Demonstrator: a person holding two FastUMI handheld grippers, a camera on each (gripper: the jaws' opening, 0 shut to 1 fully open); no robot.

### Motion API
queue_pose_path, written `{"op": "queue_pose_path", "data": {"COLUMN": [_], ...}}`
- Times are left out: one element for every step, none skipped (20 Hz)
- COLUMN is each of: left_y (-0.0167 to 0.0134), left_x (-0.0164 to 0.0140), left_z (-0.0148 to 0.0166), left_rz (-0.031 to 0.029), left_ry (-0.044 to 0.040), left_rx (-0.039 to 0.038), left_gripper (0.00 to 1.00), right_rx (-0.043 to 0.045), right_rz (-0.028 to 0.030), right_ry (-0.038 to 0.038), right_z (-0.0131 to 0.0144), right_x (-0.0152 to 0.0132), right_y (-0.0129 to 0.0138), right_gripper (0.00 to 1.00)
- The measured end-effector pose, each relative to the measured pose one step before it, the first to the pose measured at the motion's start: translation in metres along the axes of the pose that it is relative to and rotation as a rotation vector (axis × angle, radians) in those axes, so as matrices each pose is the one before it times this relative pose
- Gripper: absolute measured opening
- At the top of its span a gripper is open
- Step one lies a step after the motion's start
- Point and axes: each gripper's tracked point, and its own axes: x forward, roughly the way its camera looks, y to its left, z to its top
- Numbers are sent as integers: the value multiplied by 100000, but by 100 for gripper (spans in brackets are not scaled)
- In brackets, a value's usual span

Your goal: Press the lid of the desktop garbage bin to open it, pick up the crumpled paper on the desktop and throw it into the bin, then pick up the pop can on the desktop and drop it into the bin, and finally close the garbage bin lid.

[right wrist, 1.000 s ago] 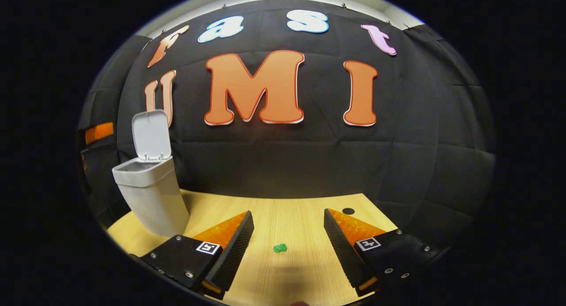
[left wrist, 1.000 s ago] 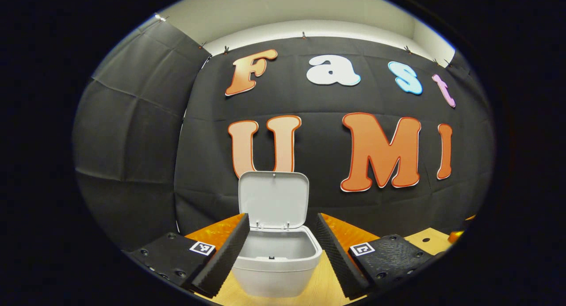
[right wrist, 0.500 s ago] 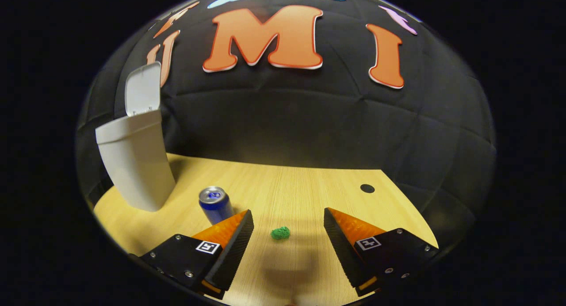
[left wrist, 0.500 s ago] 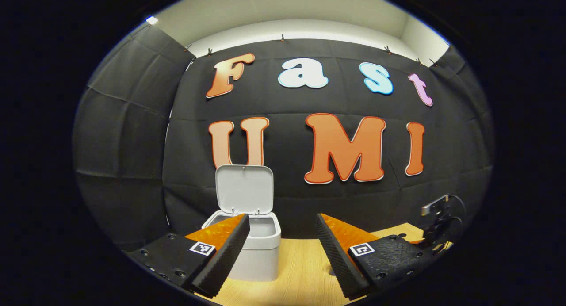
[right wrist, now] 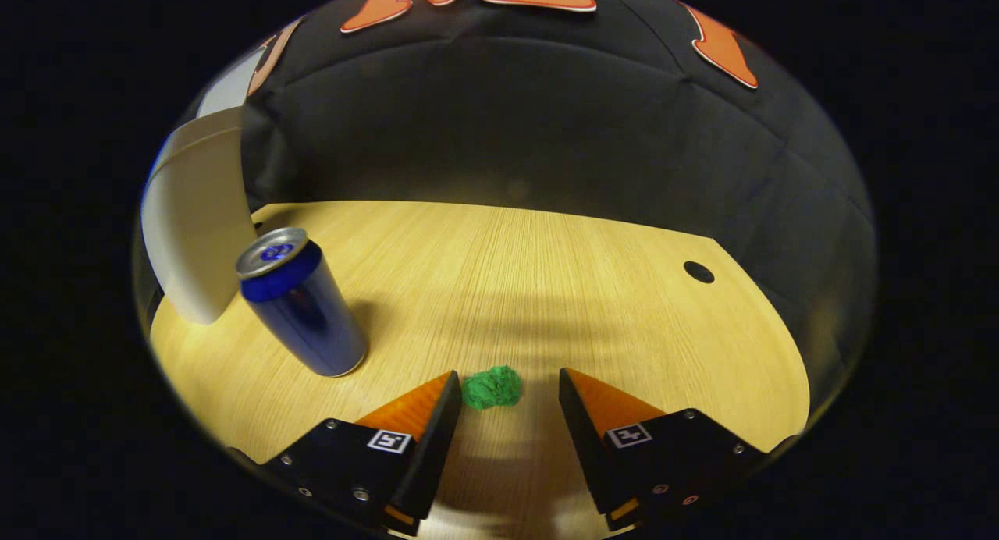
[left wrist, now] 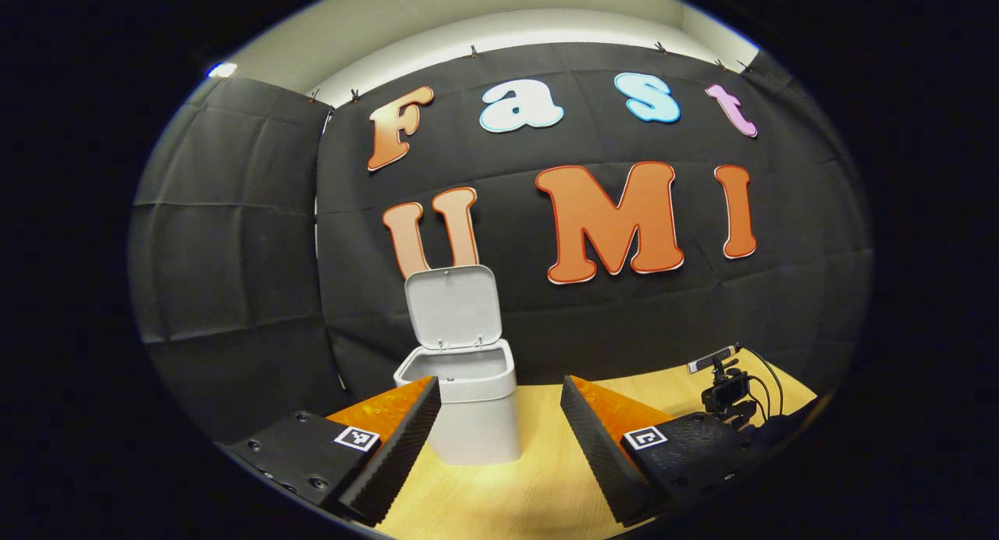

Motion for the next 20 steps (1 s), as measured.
{"op": "queue_pose_path", "data": {"left_y": [330,330,133,123,-17,-148,-250,-339,-380,-541,-409,-259,-112,-21,77,324,419,493,610,588], "left_x": [-738,-565,-330,-317,19,189,153,329,436,422,319,300,229,259,132,187,203,127,35,81], "left_z": [-413,-286,-353,-100,251,83,-61,-91,-115,-19,-7,125,89,61,-221,8,-175,-248,-283,-6], "left_rz": [1795,1366,927,759,90,-362,-825,-1260,-1797,-1957,-2003,-1702,-1773,-1317,-1021,-451,-534,-46,49,166], "left_ry": [1433,1026,1197,579,-158,26,-26,-66,78,-174,-359,-718,-988,-693,-447,-567,-487,7,-341,-518], "left_rx": [950,962,668,143,-456,-315,-107,-532,-923,-679,-291,-191,-558,-858,-951,-1049,-988,-796,-994,-1296], "left_gripper": [99,97,98,98,99,97,97,97,97,97,99,97,97,97,97,97,97,98,97,98], "right_rx": [-620,207,-1025,-1753,-2780,-1877,-903,-529,431,1300,1973,2543,1232,377,-142,-193,-6,-11,733,51], "right_rz": [721,-197,-621,-341,301,1596,2084,1009,1035,936,307,474,340,802,969,1882,1888,2437,2869,3400], "right_ry": [1547,-2336,538,-795,-1012,-850,-410,-1377,-1106,-2529,-2922,-4318,-3855,-3844,-4081,-4414,-4888,-3760,-3532,-3425], "right_z": [-433,557,-135,47,32,60,117,439,394,1042,1341,1695,1794,1794,2127,2241,2513,2474,2352,2626], "right_x": [365,419,-1,-309,-98,-201,-253,-625,-488,-914,-974,-1112,-939,-938,-1051,-1035,-967,-463,-685,-618], "right_y": [274,164,234,176,201,396,225,-119,-172,-242,-256,-53,158,307,570,792,733,1094,1326,2173], "right_gripper": [71,63,59,43,39,30,27,21,18,14,14,13,12,13,13,12,12,12,12,12]}}
